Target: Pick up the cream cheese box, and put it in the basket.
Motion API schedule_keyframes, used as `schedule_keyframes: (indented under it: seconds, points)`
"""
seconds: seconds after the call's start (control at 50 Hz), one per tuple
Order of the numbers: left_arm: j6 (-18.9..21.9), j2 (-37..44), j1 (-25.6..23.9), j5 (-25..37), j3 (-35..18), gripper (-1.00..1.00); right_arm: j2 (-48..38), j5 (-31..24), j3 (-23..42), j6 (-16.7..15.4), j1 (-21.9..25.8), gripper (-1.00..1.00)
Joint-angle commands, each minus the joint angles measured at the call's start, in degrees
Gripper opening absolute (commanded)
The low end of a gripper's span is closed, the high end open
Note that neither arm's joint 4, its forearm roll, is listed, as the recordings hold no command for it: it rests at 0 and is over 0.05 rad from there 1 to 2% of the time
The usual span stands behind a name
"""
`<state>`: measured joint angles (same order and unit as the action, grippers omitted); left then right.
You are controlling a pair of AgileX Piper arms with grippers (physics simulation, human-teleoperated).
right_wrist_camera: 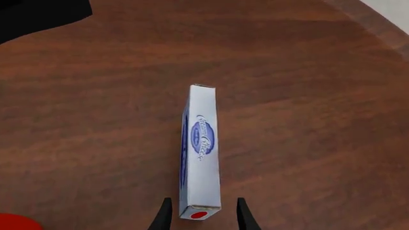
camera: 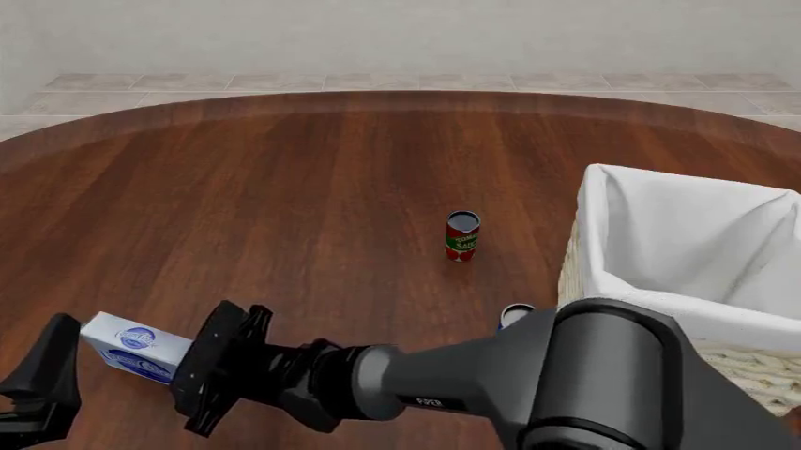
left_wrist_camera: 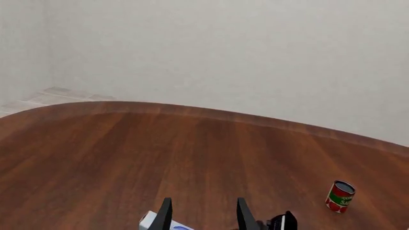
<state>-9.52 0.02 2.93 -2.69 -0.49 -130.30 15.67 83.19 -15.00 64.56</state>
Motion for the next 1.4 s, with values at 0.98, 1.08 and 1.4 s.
schedule_keyframes:
  seconds: [0.98,1.08,1.4]
  points:
    - [0.0,0.0,0.0,0.0,0.1,1.0,-1.1,-0.1,1.6,0.2,-0.4,-1.0]
    - [0.1,0.0,0.0,0.0,0.0,1.0,0.0,0.1,0.9,0.1,-0.3,-1.0]
    - [0.2,0.0,-0.1,0.1,0.0,1.0,3.4,0.9,-1.1,0.2,-0.3,-1.0]
